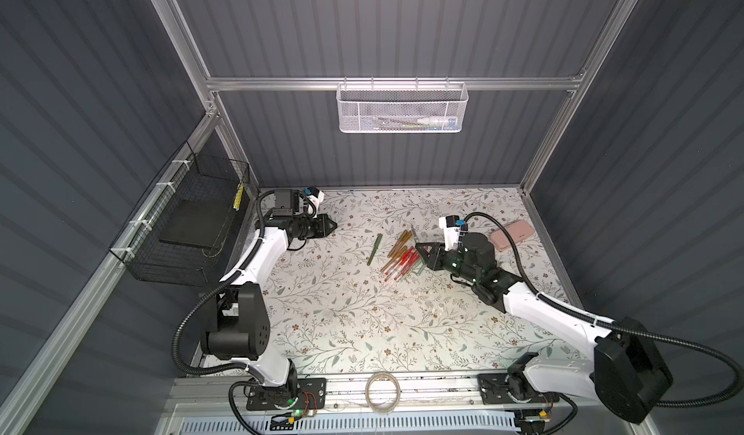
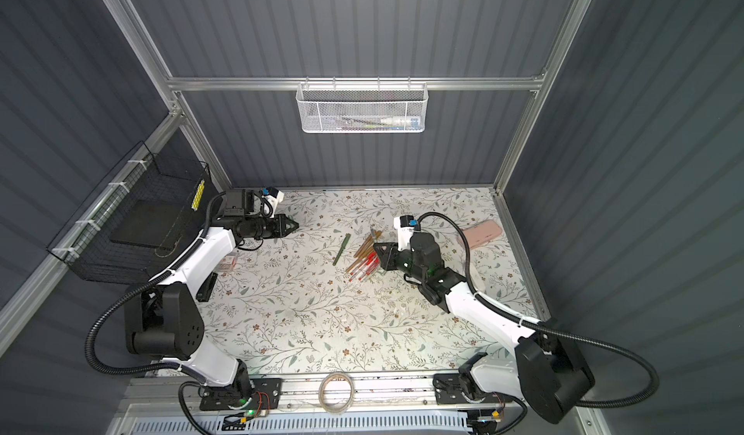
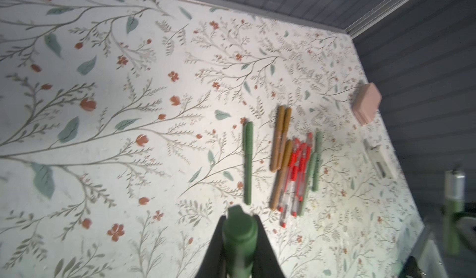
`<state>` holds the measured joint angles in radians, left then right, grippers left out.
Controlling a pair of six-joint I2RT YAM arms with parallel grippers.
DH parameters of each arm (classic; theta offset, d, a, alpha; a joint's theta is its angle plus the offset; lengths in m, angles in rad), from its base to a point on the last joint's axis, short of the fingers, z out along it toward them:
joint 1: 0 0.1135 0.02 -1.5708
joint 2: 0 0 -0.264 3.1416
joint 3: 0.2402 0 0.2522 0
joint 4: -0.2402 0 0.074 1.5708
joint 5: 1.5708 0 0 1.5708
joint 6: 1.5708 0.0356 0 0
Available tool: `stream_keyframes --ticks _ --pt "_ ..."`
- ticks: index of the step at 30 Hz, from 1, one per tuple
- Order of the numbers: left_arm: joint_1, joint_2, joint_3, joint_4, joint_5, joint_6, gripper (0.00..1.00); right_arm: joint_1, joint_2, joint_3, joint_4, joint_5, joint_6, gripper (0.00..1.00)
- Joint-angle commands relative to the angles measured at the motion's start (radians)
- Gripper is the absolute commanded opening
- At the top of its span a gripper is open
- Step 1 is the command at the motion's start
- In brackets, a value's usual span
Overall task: Remove pen caps from pens
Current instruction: Place the pen cap at the center of the table.
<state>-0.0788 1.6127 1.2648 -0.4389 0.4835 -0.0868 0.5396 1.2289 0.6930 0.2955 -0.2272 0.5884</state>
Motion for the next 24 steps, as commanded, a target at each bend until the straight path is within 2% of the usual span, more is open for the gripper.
stream_keyframes --ticks 1,10,16,23,24 --pt "0.002 -0.019 -0.025 -0.053 -0.189 0.091 0.0 -0.047 -0.048 -0.006 -0.122 0.029 -0.038 0.0" --pt "0.002 0.147 0.016 -0.072 -0.323 0.128 0.0 -0.145 -0.118 0.056 -0.399 0.103 -0.084 0.0" --pt "0.001 0.234 0.081 -0.104 -0.358 0.103 0.0 -0.186 -0.157 0.053 -0.475 0.135 -0.098 0.0" --pt "0.002 0.301 0.091 -0.112 -0.406 0.09 0.0 -0.208 -0.158 0.06 -0.492 0.122 -0.095 0.0" --pt "0.002 0.307 0.09 -0.111 -0.411 0.088 0.04 -0.208 -0.158 0.062 -0.492 0.116 -0.098 0.0"
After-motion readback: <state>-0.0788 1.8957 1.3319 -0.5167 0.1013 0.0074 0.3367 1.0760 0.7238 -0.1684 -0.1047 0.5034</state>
